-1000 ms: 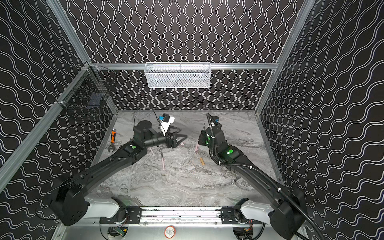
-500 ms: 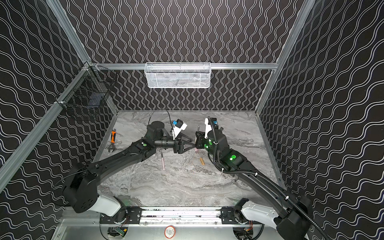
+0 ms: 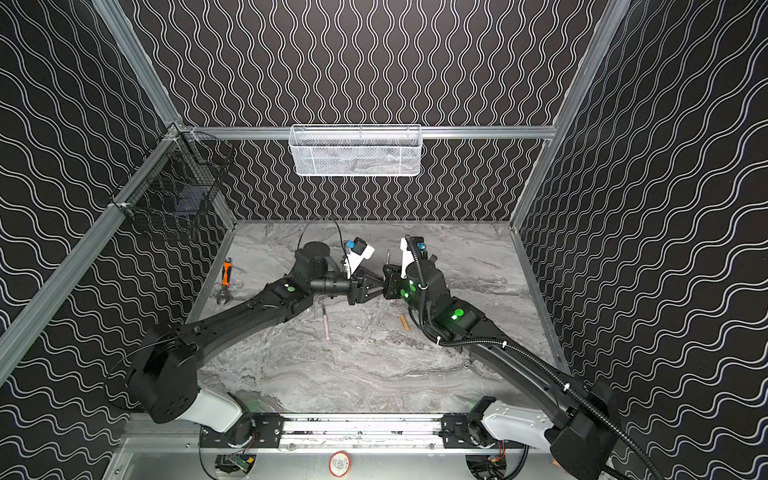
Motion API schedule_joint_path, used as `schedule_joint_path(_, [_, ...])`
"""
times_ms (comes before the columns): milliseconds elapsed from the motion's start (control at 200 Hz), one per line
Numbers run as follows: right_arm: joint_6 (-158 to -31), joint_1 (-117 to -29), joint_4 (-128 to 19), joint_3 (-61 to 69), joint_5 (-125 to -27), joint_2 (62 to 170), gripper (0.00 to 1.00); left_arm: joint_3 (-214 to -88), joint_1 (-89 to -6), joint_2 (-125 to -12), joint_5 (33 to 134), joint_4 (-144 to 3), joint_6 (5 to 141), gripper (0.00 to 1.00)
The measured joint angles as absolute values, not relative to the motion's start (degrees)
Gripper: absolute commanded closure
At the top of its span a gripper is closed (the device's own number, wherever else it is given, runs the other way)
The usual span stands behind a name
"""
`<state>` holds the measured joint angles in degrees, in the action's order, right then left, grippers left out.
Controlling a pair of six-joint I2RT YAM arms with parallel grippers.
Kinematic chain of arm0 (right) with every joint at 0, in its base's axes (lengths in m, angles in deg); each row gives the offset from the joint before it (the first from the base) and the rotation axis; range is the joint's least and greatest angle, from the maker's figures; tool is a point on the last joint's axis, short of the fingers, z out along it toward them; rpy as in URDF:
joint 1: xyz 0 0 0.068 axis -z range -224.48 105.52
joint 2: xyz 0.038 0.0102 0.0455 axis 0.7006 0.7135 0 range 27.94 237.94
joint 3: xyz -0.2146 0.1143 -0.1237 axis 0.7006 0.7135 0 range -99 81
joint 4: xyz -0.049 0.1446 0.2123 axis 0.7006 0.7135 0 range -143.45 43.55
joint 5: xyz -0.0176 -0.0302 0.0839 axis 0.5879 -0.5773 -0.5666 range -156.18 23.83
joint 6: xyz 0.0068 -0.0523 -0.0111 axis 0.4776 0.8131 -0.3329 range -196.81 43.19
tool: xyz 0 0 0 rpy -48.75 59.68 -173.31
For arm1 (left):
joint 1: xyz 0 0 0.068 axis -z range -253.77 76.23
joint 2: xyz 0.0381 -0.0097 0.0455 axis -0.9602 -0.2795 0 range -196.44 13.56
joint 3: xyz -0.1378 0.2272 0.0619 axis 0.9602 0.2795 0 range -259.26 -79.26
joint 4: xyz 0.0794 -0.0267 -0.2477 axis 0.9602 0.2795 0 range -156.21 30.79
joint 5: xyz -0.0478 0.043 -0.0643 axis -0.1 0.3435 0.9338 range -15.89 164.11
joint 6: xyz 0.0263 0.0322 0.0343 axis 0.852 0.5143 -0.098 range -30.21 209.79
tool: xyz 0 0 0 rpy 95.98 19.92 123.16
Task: Insert the pens into the pen caps
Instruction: 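Raise the tan pen upright with the right gripper while the left gripper reaches toward it, then close the left gripper on the tan pen held by the right gripper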
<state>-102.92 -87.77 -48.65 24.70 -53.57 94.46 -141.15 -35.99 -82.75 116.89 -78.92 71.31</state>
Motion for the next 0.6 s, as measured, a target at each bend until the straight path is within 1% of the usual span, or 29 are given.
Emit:
schedule_joint_path(160, [-103.05, -87.83, -49.42, 24.7, -53.62, 95.18, 0.87, -141.11, -35.99, -82.97, 116.61, -78.99, 70.5, 0.65])
schedule_joint_path(480, [-103.75, -87.96, -51.01, 25.16, -54.3, 95.4, 0.87, -140.93, -35.99, -83.04, 116.13, -79.14, 70.5, 0.65])
schedule_joint_path(541, [-103.92, -87.96, -51.19, 25.36, -54.54, 95.38, 0.87, -140.97, -35.97, -83.12, 116.0, -79.1, 70.63, 0.66])
schedule_joint_path(601, [-104.21, -87.98, -51.17, 25.56, -54.75, 95.36, 0.87, -140.97, -35.95, -83.34, 115.71, -79.05, 70.66, 0.7])
